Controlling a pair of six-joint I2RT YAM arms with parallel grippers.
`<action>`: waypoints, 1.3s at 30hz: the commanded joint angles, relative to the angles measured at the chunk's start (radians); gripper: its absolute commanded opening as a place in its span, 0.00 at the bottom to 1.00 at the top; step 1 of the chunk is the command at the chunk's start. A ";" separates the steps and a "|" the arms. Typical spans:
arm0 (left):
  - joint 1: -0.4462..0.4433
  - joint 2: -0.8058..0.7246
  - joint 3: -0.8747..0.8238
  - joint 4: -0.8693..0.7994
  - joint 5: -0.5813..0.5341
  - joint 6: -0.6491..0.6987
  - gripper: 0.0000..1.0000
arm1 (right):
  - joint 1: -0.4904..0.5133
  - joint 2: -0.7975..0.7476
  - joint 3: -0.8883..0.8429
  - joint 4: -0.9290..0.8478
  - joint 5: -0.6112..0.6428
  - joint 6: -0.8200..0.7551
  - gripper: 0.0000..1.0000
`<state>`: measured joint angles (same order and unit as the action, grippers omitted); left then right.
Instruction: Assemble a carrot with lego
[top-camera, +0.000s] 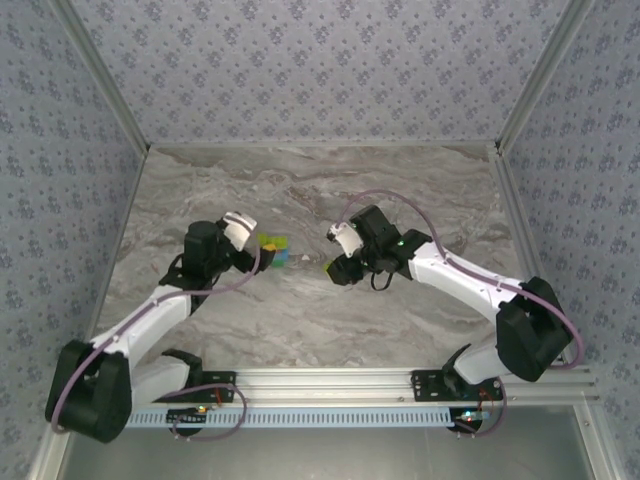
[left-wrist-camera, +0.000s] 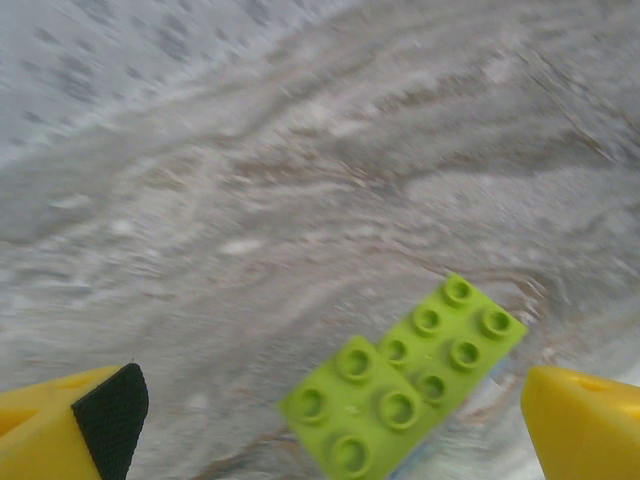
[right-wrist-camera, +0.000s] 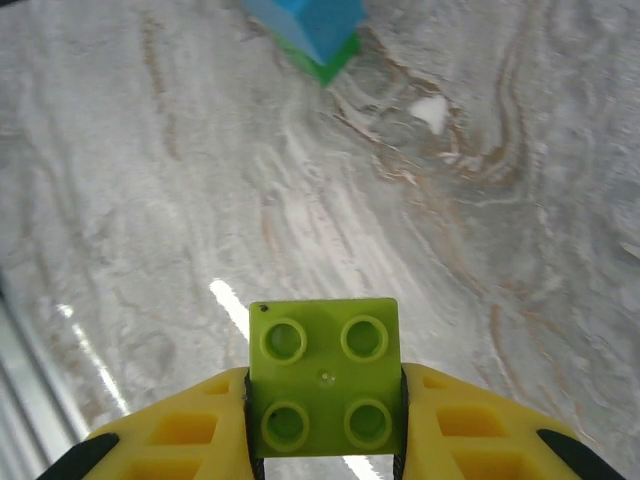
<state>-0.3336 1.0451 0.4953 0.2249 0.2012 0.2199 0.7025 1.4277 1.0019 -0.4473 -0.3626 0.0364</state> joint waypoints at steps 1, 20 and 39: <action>0.011 -0.132 -0.050 0.103 -0.154 -0.042 0.97 | -0.003 0.021 0.053 -0.091 -0.128 -0.068 0.23; -0.383 -0.278 -0.018 -0.051 0.110 -0.030 0.90 | -0.141 0.240 0.398 -0.316 -0.947 -0.093 0.20; -0.336 -0.078 0.408 -0.483 0.059 -0.497 0.90 | -0.118 -0.061 0.263 -0.330 -0.060 -0.130 0.18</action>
<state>-0.7120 0.9333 0.7918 -0.1051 0.1539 -0.0780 0.5613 1.4178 1.2976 -0.8032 -0.7086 -0.0940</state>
